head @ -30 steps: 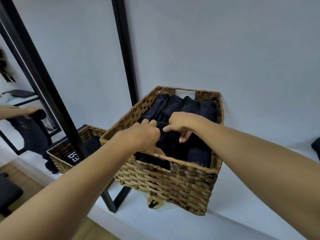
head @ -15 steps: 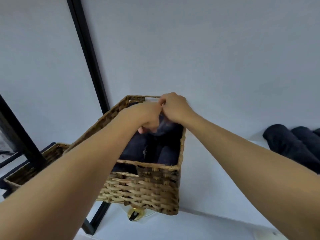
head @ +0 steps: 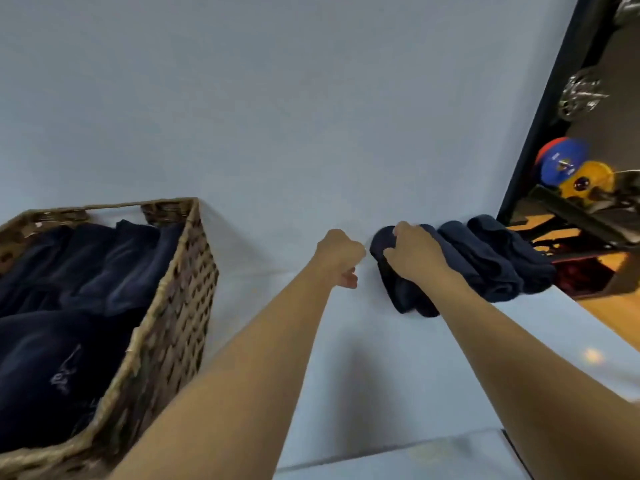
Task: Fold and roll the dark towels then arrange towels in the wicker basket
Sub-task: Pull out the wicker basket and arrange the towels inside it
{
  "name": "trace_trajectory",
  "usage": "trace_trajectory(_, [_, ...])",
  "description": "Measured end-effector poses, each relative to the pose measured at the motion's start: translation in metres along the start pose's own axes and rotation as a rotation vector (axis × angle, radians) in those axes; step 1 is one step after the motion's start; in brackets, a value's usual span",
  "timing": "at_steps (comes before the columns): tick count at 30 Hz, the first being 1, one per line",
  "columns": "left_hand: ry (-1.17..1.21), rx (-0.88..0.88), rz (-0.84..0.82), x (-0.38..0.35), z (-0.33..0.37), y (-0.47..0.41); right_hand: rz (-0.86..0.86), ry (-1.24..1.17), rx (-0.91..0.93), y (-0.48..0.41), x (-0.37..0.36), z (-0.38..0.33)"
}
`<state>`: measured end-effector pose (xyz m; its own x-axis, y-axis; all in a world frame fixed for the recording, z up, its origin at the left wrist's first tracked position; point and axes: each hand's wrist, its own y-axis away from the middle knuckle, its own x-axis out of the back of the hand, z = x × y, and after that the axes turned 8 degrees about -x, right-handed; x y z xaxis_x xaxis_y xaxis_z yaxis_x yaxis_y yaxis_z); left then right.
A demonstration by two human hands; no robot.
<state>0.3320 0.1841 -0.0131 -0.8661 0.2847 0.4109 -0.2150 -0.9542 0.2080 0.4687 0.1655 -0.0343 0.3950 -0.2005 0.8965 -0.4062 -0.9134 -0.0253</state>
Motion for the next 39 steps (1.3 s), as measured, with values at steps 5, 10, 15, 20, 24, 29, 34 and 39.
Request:
trace_trajectory(5, [0.087,0.008,-0.060,-0.082,-0.018,-0.030,-0.007,0.177,-0.058,-0.016,-0.018,0.035])
trace_trajectory(10, [0.169,0.089,-0.065,-0.096,-0.026,-0.050,-0.119,0.347,-0.107,-0.034,-0.026,0.032])
trace_trajectory(15, [0.151,0.079,-0.073,-0.080,-0.011,-0.034,-0.170,0.203,-0.186,-0.037,-0.013,0.021])
trace_trajectory(20, [-0.138,-0.097,0.113,-0.012,0.017,-0.009,-0.241,-0.263,-0.035,-0.009,0.013,-0.033])
trace_trajectory(24, [-0.143,-0.224,0.280,0.062,0.032,0.029,-0.352,-0.698,0.085,0.038,0.034,-0.094])
trace_trajectory(29, [-0.024,-0.240,0.434,0.158,0.033,0.100,-0.564,-0.997,0.282,0.102,0.036,-0.176])
trace_trajectory(34, [0.000,-0.308,0.596,0.229,-0.014,0.163,-0.901,-0.926,0.421,0.156,0.029,-0.228])
trace_trajectory(39, [-0.027,-0.236,0.524,0.247,-0.086,0.191,-0.618,-0.678,0.443,0.166,0.003,-0.263])
